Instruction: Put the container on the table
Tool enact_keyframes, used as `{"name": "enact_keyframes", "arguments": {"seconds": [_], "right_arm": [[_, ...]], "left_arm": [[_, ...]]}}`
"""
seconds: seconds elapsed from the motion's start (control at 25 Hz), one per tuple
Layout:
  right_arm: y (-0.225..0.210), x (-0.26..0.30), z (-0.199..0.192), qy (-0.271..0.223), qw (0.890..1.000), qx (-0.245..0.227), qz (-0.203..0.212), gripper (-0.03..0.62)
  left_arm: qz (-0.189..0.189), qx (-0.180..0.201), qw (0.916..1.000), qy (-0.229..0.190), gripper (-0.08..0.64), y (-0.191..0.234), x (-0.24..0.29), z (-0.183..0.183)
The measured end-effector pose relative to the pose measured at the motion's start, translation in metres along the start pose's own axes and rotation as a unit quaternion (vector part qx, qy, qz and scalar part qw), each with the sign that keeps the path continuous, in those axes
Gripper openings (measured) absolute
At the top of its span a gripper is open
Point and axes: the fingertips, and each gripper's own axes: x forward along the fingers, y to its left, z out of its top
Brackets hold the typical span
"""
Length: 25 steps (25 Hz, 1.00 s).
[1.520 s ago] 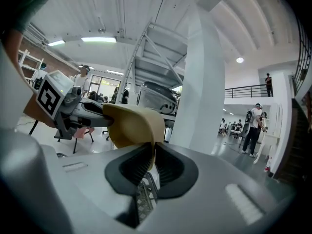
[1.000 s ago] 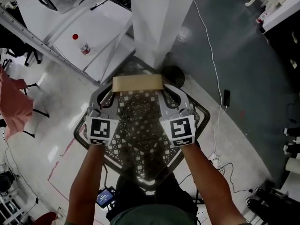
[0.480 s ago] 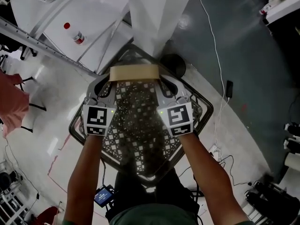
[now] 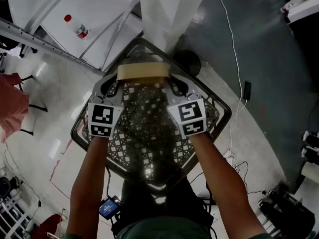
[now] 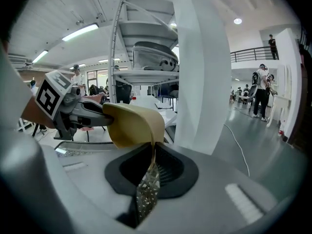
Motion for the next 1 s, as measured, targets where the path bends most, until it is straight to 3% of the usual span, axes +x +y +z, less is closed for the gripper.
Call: {"name": "enact_keyframes", "arguments": {"seconds": [1.0], "right_arm": [[0.002, 0.057, -0.057, 0.081, 0.993, 0.077, 0.048, 0.028]], "left_arm": [[-0.036, -0.056, 0.9941, 0.086, 0.046, 0.008, 0.039, -0.067]]}}
